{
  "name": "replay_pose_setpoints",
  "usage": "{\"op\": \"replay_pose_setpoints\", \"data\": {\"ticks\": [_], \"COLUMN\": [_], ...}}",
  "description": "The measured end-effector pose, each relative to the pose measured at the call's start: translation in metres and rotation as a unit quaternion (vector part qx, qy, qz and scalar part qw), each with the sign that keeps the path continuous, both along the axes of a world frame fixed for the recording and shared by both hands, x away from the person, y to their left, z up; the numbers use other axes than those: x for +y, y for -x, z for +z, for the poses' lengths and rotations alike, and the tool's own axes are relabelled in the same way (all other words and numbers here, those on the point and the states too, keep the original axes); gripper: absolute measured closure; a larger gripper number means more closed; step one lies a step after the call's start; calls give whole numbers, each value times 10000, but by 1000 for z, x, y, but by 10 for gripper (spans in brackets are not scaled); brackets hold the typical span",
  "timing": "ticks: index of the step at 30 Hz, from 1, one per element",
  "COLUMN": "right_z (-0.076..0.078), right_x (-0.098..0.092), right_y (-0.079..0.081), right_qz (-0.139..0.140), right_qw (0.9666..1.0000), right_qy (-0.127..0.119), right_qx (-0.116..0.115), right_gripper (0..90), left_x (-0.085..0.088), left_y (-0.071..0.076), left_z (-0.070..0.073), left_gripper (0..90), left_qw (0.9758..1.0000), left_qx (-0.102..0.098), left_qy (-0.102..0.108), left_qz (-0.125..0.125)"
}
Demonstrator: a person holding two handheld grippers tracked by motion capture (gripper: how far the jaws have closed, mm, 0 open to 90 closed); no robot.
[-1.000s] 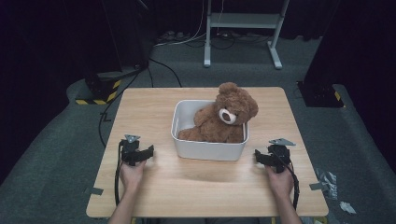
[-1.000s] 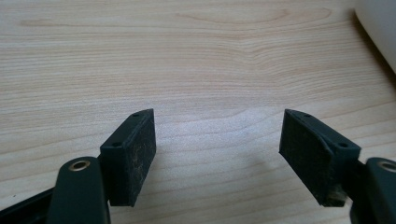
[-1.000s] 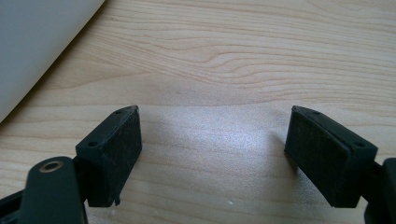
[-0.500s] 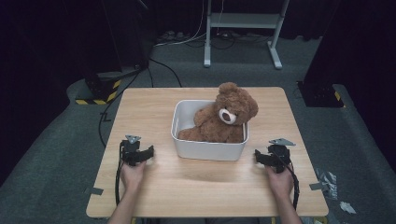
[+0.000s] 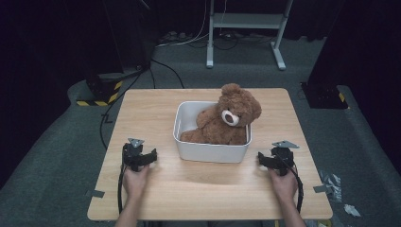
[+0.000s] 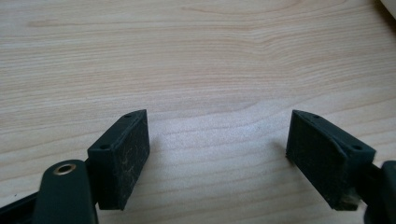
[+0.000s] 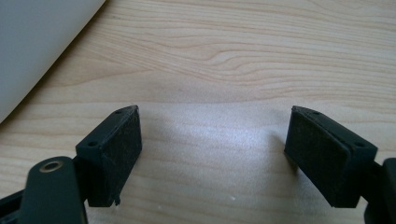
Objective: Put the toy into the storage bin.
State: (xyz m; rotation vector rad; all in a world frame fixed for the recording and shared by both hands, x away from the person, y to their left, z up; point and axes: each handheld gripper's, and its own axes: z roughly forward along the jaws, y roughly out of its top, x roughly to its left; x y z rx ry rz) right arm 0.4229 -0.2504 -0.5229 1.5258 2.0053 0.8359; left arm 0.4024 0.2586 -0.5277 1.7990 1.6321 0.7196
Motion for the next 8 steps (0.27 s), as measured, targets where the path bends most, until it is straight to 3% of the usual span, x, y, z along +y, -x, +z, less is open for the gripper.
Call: {"op": "replay_pose_setpoints", "data": {"ticks": [8], "right_z": [0], "right_x": [0], "right_y": [5], "right_qz": [-25], "right_qw": [10000], "right_qy": [6], "right_qx": [-41], "right_gripper": [204], "left_x": [-1], "left_y": [1], "left_z": [0], "left_gripper": [217], "left_qw": [9999], "left_qx": [-15], "left_qy": [7], "left_qz": [-117]}}
